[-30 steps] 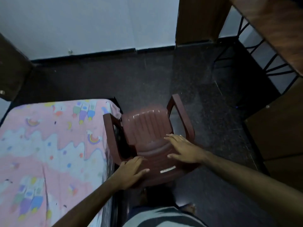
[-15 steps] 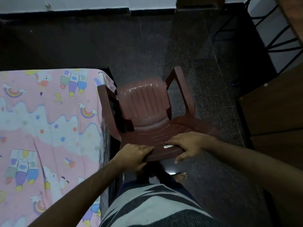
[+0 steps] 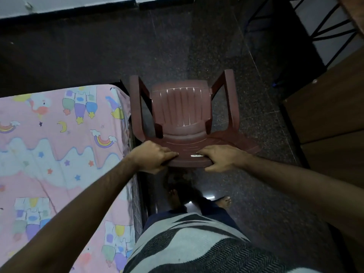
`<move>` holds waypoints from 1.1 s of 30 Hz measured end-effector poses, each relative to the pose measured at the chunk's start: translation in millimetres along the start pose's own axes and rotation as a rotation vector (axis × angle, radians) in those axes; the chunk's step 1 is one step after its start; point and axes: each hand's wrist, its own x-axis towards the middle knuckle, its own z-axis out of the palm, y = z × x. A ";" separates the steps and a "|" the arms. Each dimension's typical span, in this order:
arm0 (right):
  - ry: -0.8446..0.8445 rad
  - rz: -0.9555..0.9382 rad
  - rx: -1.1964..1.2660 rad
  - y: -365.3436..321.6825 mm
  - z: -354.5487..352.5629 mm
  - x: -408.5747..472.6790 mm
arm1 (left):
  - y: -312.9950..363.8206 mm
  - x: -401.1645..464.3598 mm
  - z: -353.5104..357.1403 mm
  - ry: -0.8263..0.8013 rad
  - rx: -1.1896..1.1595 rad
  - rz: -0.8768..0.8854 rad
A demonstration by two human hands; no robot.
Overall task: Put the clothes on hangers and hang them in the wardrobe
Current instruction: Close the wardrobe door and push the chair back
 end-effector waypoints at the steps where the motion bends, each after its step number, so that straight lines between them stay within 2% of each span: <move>1: 0.028 0.027 0.025 -2.3 -2.8 3.8 | -13.8 5.2 -6.6 -0.020 0.028 0.012; 4: 0.132 0.115 0.029 -5.6 -14.0 16.8 | -51.6 22.1 -24.3 -0.085 0.084 0.002; 8: 0.267 0.216 0.003 -4.5 -34.0 40.2 | -99.1 45.3 -38.1 -0.093 0.127 0.013; 12: 0.343 0.279 -0.005 11.3 -61.3 64.3 | -145.8 75.4 -54.0 -0.125 0.185 0.049; 18: 0.439 0.286 -0.053 36.6 -114.4 105.0 | -219.4 121.9 -79.2 -0.201 0.247 0.056; 22: 0.462 0.340 -0.046 63.4 -157.8 134.2 | -262.8 166.1 -100.5 -0.271 0.283 0.058; 33: 0.481 0.511 0.116 136.7 -275.1 205.0 | -385.4 283.3 -155.7 -0.209 0.339 0.022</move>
